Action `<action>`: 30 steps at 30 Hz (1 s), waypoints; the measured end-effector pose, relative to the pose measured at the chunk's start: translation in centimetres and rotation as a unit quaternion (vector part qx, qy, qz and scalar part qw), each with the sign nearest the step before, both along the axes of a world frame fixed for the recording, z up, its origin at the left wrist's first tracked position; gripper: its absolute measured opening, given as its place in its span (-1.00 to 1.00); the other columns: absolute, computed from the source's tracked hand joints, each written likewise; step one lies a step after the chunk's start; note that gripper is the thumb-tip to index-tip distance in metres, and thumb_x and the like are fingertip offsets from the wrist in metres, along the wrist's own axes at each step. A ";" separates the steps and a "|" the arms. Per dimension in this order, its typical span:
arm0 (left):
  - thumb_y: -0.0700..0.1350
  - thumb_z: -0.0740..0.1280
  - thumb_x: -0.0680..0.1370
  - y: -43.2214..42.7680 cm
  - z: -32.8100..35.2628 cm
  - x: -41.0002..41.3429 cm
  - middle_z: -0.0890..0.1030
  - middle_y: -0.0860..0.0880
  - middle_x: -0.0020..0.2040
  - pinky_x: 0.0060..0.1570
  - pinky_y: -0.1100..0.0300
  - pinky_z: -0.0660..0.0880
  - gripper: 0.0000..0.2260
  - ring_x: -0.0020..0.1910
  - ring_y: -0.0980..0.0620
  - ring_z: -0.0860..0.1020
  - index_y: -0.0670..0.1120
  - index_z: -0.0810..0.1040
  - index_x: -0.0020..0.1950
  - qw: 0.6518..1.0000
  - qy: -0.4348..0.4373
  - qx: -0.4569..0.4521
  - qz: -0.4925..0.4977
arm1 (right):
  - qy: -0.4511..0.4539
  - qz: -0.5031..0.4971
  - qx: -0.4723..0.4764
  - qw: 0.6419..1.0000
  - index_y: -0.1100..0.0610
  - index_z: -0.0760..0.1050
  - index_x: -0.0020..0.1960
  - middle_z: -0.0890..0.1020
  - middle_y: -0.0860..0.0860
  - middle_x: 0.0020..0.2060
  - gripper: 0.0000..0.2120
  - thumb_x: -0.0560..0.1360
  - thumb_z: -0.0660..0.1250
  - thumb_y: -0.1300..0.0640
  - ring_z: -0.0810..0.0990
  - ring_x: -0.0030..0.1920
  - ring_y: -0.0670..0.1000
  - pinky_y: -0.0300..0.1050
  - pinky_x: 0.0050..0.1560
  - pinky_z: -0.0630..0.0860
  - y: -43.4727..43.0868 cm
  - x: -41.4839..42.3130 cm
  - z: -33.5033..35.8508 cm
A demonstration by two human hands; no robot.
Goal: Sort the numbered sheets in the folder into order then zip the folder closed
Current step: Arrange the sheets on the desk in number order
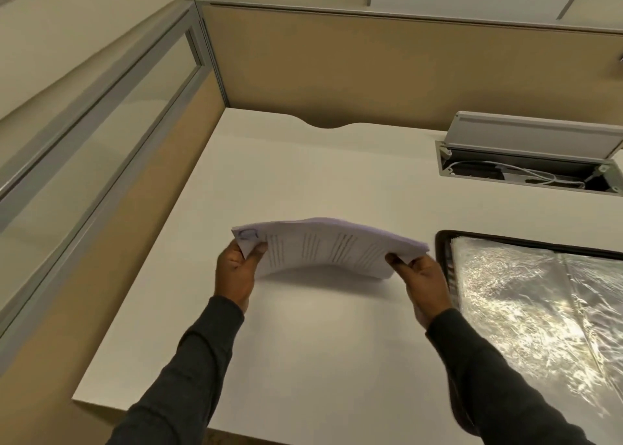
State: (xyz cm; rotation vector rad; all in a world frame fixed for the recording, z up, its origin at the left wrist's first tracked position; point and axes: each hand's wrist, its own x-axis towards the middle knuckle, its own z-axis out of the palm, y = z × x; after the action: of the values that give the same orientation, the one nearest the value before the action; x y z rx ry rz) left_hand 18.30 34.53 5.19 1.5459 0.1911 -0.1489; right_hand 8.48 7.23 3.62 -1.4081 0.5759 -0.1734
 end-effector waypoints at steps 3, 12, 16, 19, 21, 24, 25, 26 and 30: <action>-0.29 0.34 0.57 0.1 -1.3 -0.1 0.66 0.04 -0.10 -0.07 0.25 0.50 -0.82 -0.05 0.05 0.58 -0.01 0.61 -0.02 0.999 0.038 0.009 0.011 | 0.023 -0.009 0.002 1.000 -0.01 0.61 0.07 0.70 0.01 0.00 -0.80 0.56 0.38 0.27 0.61 0.15 0.08 -0.10 0.13 0.52 0.5 -0.2 -0.7; -0.21 0.31 0.59 1.4 6.3 5.0 0.65 0.16 -0.05 -0.18 0.47 0.44 -0.77 -0.10 0.33 0.57 0.12 0.60 0.10 0.942 -0.127 0.253 -0.179 | 0.019 0.207 0.067 0.976 0.20 0.60 0.25 0.69 0.14 0.12 -0.52 0.41 0.42 -0.03 0.66 0.05 0.10 -0.12 -0.03 0.60 -4.4 0.1 3.7; -0.20 0.31 0.57 -2.2 10.4 7.0 0.65 0.02 0.05 -0.03 0.20 0.48 -0.79 0.02 0.04 0.57 -0.03 0.63 0.17 0.837 -0.166 0.398 -0.336 | 0.099 0.342 0.080 0.931 0.12 0.54 0.37 0.65 0.14 0.24 -0.45 0.44 0.43 -0.08 0.64 0.21 0.17 -0.03 0.14 0.59 -2.9 -0.2 3.7; -0.21 0.33 0.55 -6.5 10.8 7.7 0.65 -0.06 0.07 0.01 0.12 0.48 -0.81 0.06 -0.07 0.56 -0.09 0.62 0.13 0.765 -0.181 0.452 -0.422 | 0.112 0.286 0.073 0.949 0.16 0.56 0.31 0.69 0.13 0.17 -0.60 0.51 0.47 0.09 0.66 0.18 0.18 0.03 0.15 0.61 0.1 -0.6 1.8; -0.17 0.34 0.54 -8.7 9.5 8.1 0.63 -0.07 0.09 -0.01 0.14 0.43 -0.79 0.09 -0.11 0.56 -0.05 0.58 0.17 0.752 -0.186 0.460 -0.433 | 0.118 0.209 0.070 0.968 0.18 0.57 0.27 0.71 0.14 0.12 -0.66 0.52 0.45 0.16 0.69 0.13 0.20 0.14 0.18 0.61 1.3 -1.2 0.2; 0.02 0.39 0.53 -9.6 5.8 8.2 0.52 -0.07 0.26 0.21 -0.01 0.40 -0.53 0.23 -0.12 0.49 0.06 0.37 0.41 0.792 -0.200 0.464 -0.342 | 0.142 0.126 0.122 0.974 0.22 0.54 0.30 0.71 0.16 0.09 -0.65 0.53 0.41 0.22 0.70 0.09 0.22 0.19 0.14 0.62 1.9 -2.4 -2.0; 0.08 0.40 0.52 -9.3 4.4 7.9 0.48 -0.09 0.29 0.24 -0.07 0.39 -0.47 0.26 -0.12 0.47 0.05 0.33 0.45 0.815 -0.203 0.457 -0.292 | 0.151 0.106 0.149 0.972 0.21 0.52 0.32 0.71 0.17 0.10 -0.64 0.53 0.41 0.24 0.70 0.09 0.23 0.20 0.13 0.62 1.9 -2.8 -2.7; 0.12 0.39 0.51 -8.8 2.8 7.3 0.46 -0.11 0.32 0.26 -0.10 0.40 -0.43 0.29 -0.12 0.46 0.03 0.31 0.46 0.845 -0.189 0.435 -0.247 | 0.161 0.090 0.172 0.968 0.20 0.52 0.32 0.70 0.18 0.12 -0.63 0.52 0.41 0.25 0.69 0.11 0.24 0.21 0.14 0.61 1.8 -3.2 -3.2; 0.25 0.38 0.48 -6.9 -3.3 2.7 0.40 -0.16 0.40 0.32 -0.05 0.41 -0.30 0.35 -0.15 0.44 -0.08 0.27 0.49 0.894 0.033 0.389 -0.218 | 0.216 0.037 0.222 0.950 0.15 0.53 0.29 0.71 0.19 0.10 -0.65 0.52 0.39 0.32 0.68 0.10 0.29 0.32 0.16 0.58 0.9 -4.7 -5.1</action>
State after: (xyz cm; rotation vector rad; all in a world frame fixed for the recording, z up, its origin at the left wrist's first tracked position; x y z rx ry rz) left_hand 21.02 27.60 1.86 2.3768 -0.0665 -0.5293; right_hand 3.81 8.12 -1.45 -1.0220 0.8611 0.3203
